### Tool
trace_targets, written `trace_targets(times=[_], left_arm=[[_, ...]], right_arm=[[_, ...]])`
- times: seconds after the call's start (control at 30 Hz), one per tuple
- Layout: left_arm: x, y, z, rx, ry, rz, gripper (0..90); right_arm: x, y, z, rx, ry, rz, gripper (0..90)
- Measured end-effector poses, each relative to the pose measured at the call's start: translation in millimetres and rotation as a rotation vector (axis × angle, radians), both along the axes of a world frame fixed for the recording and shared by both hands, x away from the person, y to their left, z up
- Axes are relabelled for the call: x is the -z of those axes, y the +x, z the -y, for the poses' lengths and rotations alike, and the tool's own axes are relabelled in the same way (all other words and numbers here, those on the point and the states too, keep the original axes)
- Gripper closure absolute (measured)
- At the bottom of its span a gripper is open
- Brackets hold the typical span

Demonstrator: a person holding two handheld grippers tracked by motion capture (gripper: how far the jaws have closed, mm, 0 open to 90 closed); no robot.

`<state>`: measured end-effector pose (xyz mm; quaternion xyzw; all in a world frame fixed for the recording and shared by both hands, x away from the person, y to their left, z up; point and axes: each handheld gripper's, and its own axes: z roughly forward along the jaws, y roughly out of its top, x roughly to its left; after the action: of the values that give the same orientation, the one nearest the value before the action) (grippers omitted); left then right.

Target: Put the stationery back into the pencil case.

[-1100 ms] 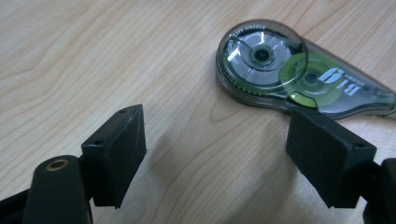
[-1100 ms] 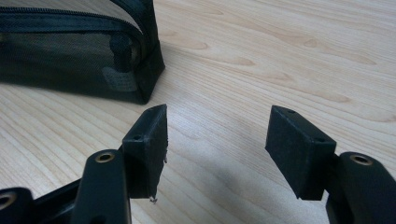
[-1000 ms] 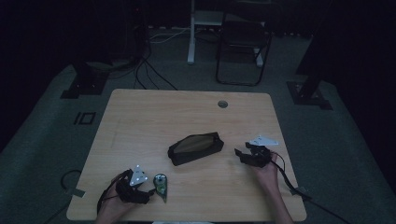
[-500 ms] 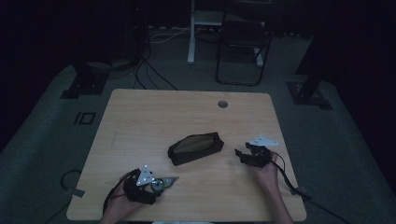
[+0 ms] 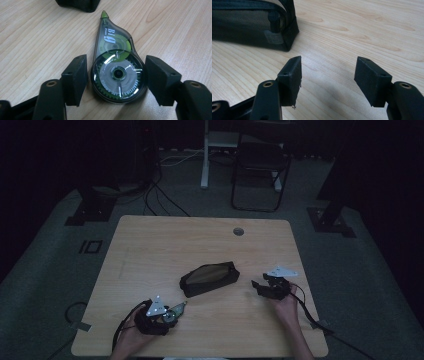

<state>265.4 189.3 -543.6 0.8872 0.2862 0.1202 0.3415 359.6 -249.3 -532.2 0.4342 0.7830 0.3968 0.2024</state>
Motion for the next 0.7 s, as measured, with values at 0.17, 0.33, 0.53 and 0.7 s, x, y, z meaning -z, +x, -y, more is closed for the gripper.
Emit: trace_targets(times=[0.17, 0.33, 0.53, 0.7], left_arm=[[-0.6, 1.1, -1.5, 0.002, 0.000, 0.000, 41.0], [-0.3, 3.4, -0.8, 0.001, -0.004, 0.001, 41.0], [-0.4, 8.3, 1.2, -0.005, -0.005, 0.000, 41.3], [-0.5, 10.5, -0.6, -0.005, -0.021, -0.009, 41.7]], right_arm=[[3.3, -0.1, 0.2, 0.004, -0.019, -0.003, 38.5], [5.1, 0.0, 0.4, 0.011, -0.038, -0.004, 38.5], [7.0, -0.2, -0.5, 0.011, -0.069, -0.001, 38.5], [9.4, 0.6, 1.9, 0.015, -0.073, -0.005, 38.5]])
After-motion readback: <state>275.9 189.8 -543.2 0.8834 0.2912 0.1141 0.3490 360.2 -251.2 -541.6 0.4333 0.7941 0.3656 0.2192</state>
